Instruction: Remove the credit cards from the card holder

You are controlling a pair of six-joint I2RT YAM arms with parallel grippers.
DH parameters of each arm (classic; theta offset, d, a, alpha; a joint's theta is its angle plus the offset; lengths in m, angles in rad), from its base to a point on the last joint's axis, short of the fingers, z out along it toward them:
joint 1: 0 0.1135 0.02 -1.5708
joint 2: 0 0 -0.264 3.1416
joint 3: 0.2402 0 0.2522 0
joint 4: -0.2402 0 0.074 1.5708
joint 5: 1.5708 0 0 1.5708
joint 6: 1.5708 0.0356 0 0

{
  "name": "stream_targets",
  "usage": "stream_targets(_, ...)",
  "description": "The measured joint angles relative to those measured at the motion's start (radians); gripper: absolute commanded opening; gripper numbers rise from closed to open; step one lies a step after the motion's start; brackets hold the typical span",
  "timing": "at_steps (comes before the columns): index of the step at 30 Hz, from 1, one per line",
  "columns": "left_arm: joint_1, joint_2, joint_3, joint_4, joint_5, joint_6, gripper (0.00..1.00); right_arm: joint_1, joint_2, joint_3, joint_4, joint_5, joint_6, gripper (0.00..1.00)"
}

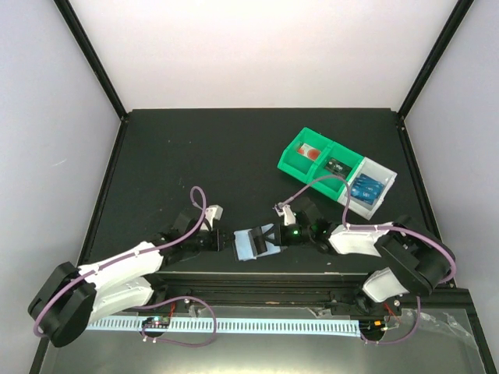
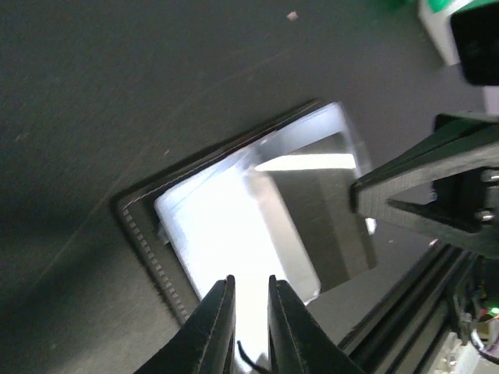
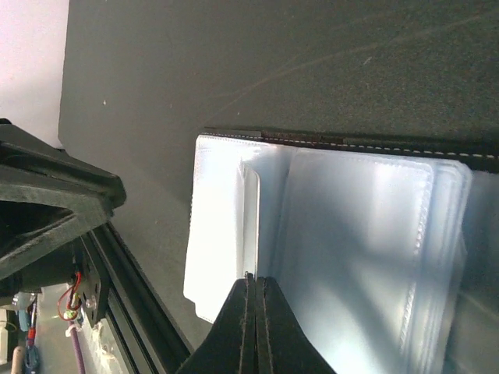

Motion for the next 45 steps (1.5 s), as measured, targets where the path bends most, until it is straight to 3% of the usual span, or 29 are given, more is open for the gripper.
stream_targets(11, -0.042, -0.121, -0.049, 0.161, 0.010, 0.047, 0.24, 0.000, -0.100, -0.011, -0.111, 0.047, 0.099, 0.01)
stream_targets(17, -0.177, -0.210, -0.063, 0.225, -0.086, 0.173, 0.39, 0.000, -0.195, -0.014, -0.168, 0.077, 0.151, 0.01)
stream_targets(26, -0.347, -0.230, -0.087, 0.333, -0.192, 0.428, 0.48, 0.000, -0.345, -0.027, -0.207, 0.079, 0.251, 0.01)
stream_targets(35, -0.519, -0.244, -0.024, 0.275, -0.334, 0.737, 0.54, 0.000, -0.482, -0.045, -0.206, 0.051, 0.387, 0.01)
stream_targets(45, -0.681, -0.039, 0.116, 0.158, -0.638, 0.968, 0.55, 0.000, -0.558, -0.061, -0.174, 0.019, 0.468, 0.01)
